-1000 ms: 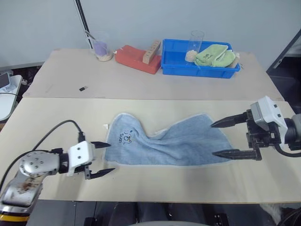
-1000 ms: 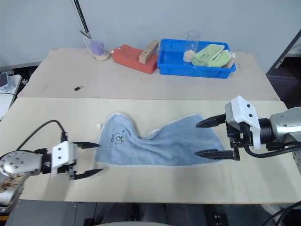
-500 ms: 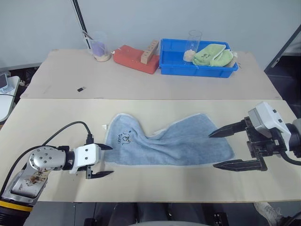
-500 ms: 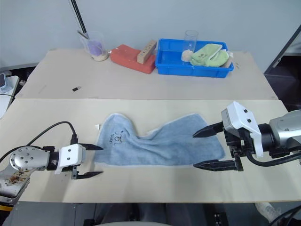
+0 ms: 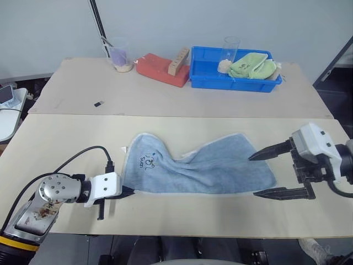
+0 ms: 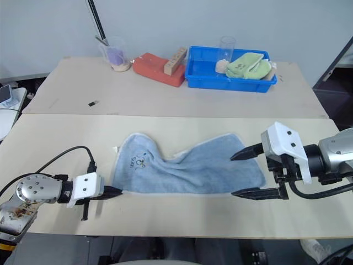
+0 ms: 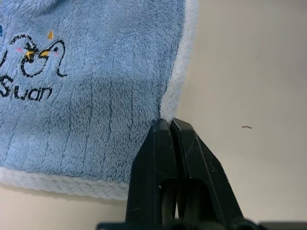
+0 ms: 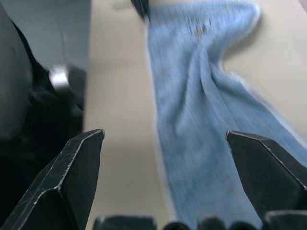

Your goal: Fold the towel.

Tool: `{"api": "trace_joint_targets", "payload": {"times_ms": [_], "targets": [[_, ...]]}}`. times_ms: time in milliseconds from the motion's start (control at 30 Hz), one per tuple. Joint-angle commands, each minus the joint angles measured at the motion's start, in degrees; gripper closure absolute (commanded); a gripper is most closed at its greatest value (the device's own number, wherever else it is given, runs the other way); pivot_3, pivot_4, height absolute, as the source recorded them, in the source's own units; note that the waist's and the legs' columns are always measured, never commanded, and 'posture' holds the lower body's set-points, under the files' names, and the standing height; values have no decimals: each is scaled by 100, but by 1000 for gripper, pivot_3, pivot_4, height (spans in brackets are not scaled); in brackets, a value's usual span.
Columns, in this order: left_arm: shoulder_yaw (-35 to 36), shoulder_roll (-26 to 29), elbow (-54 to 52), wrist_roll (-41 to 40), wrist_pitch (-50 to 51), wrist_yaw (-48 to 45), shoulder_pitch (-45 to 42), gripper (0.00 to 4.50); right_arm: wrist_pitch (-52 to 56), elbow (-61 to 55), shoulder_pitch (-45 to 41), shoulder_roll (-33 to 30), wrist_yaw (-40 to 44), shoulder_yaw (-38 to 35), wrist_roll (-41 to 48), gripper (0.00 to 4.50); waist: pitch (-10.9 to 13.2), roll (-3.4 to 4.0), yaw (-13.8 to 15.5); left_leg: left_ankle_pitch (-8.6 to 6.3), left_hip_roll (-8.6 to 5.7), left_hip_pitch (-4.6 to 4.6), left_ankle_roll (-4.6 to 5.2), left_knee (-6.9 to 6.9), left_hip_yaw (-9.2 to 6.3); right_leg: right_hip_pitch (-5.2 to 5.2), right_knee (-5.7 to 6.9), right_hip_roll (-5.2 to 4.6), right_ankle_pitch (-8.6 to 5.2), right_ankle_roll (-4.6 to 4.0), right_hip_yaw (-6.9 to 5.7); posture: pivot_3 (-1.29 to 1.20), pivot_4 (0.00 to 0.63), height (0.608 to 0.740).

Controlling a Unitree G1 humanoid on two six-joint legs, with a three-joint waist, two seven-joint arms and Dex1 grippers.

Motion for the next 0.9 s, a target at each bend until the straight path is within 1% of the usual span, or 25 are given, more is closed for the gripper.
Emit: {"api": "trace_joint_targets", "payload": {"times_ms": [33,133,233,367,467,567,900], "targets": [[90,-78,-262,-308,432,66,56,4461,-1311,651,214,-52,105,269,-1067,0,0,0,10,0,-1,-1,0,2,3,0,-1,-1,0,1,0,0,150,717],[259,-144,-431,-561,770,161,45,4461,-2512,1456,202,102,1,674,-1882,0,0,0,5,0,-6,-2,1,5,6,-2,-1,0,0,1,0,0,150,717],[388,-152,-558,-700,951,232,109,4461,-3447,2185,76,232,3,1019,-2376,0,1,-1,-2,1,-10,0,-1,4,8,-3,0,5,0,0,-1,0,150,717],[473,-125,-579,-720,913,235,251,4461,-4361,2934,-206,351,92,1449,-2806,0,2,3,-31,2,-10,4,-3,2,11,-5,6,10,-1,-5,2,0,150,717],[527,-127,-551,-711,845,226,336,4461,-4642,3249,-444,478,101,1653,-2937,0,2,3,-64,3,-10,7,-3,3,13,-3,8,10,-1,-6,5,0,150,717],[574,-127,-454,-676,704,207,449,4500,-4709,3540,-618,586,120,1859,-3098,809,2,2,-59,3,-9,11,-3,5,16,-2,12,10,-1,-6,8,0,150,717],[554,-95,-354,-603,493,179,520,4500,-4594,3964,-918,648,96,2130,-3309,4278,2,2,-59,3,-9,14,-2,19,21,3,17,8,2,-10,14,0,150,717]]}}
